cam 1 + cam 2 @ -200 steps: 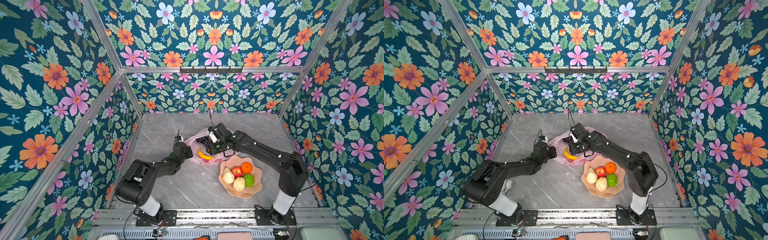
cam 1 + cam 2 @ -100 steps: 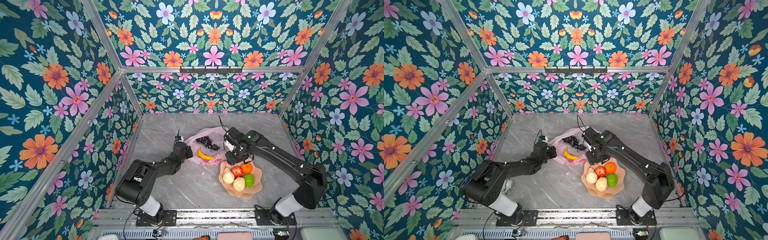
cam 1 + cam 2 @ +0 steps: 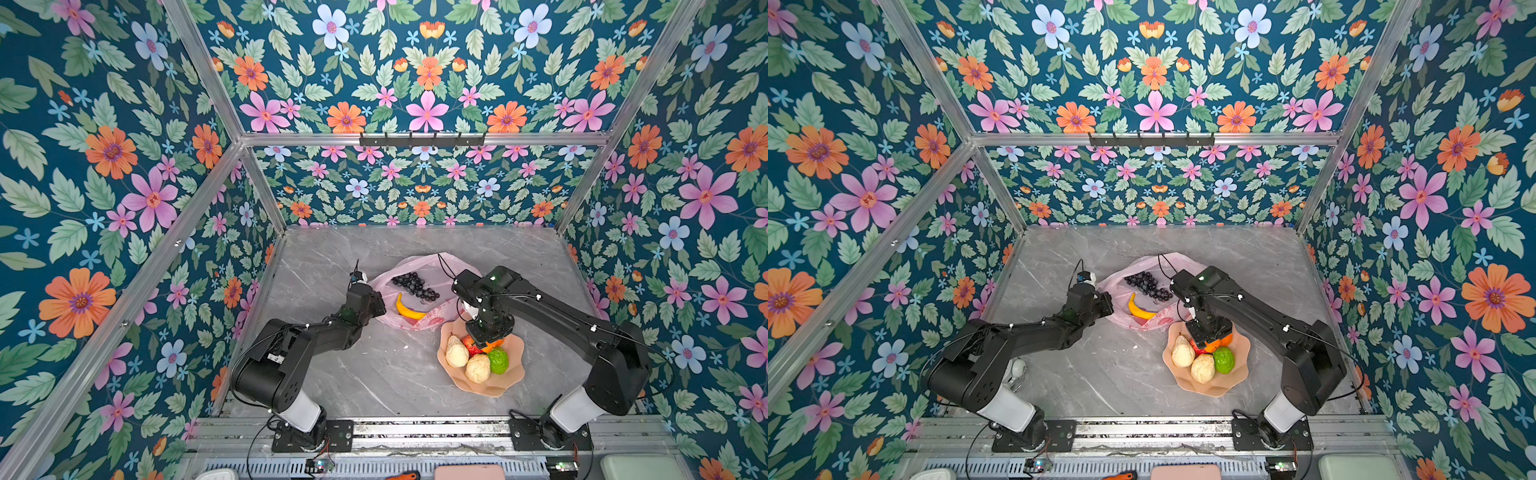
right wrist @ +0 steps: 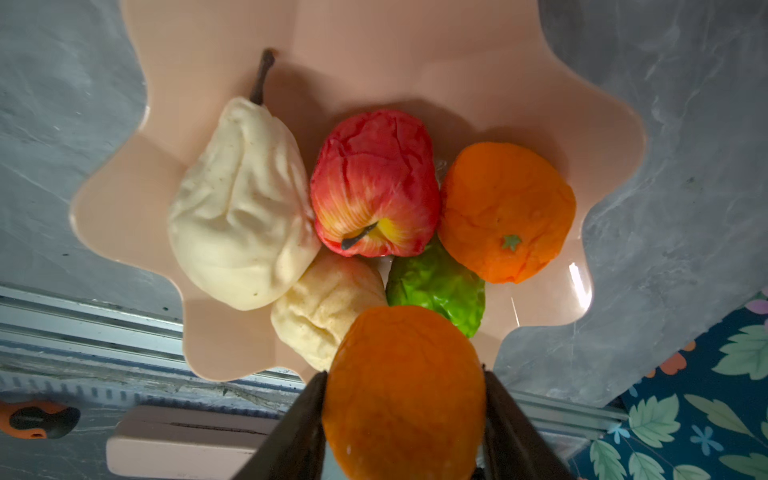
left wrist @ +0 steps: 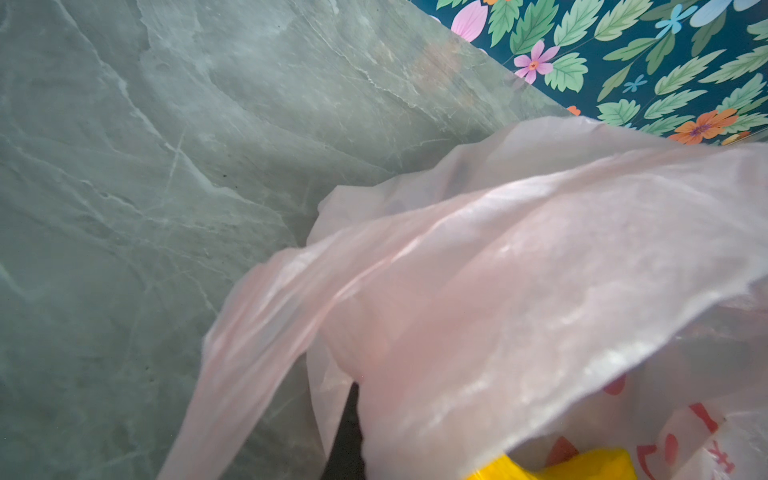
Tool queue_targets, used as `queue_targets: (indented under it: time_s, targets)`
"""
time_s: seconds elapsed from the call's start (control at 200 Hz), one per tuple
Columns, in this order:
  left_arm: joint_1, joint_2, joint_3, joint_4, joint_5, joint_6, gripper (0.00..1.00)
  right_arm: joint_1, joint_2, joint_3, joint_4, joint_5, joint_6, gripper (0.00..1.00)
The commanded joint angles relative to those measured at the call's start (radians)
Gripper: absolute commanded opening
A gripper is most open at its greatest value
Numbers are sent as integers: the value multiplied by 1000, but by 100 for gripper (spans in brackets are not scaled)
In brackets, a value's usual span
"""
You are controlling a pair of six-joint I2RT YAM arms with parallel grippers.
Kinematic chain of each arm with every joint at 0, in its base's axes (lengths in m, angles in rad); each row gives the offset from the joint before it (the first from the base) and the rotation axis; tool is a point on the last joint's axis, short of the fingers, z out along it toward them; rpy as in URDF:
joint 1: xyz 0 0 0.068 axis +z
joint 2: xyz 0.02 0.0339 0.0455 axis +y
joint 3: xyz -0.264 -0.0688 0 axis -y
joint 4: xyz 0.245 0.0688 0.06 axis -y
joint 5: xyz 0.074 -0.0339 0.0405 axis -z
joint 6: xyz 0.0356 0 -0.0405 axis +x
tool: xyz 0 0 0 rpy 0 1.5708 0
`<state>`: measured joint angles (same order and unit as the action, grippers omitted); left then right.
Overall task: Take the fake fruits out of the plastic bag
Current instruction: 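Carry the small orange with the right gripper over the peach bowl, then lower the small orange into the bowl and open the right gripper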
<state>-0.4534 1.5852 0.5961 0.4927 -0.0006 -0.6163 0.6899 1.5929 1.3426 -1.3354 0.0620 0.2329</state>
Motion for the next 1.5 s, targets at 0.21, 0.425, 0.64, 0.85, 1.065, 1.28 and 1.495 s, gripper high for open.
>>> queue_targets:
  time_s: [0.21,0.425,0.64,0.85,1.065,1.28,1.495]
  targets:
    - [-1,5,8,-2,-2,18,0,-29,27,-13,-25,26,-3,55]
    - [-1,2,8,-2,-2,18,0,-35,54,-11,-26,47,1,56]
    - [-1,4,7,-2,0,17,0,-35,95,-8,-31,57,2,56]
    - [-1,4,7,-2,1,18,0,-35,117,-2,-31,58,0,56]
    - [-1,7,8,1,4,16,0,-35,134,1,-27,55,-3,59]
    - [-1,11,9,1,5,18,0,-34,136,12,-23,56,-5,63]
    - [-1,13,9,3,7,18,0,-29,133,23,-22,58,-7,69]
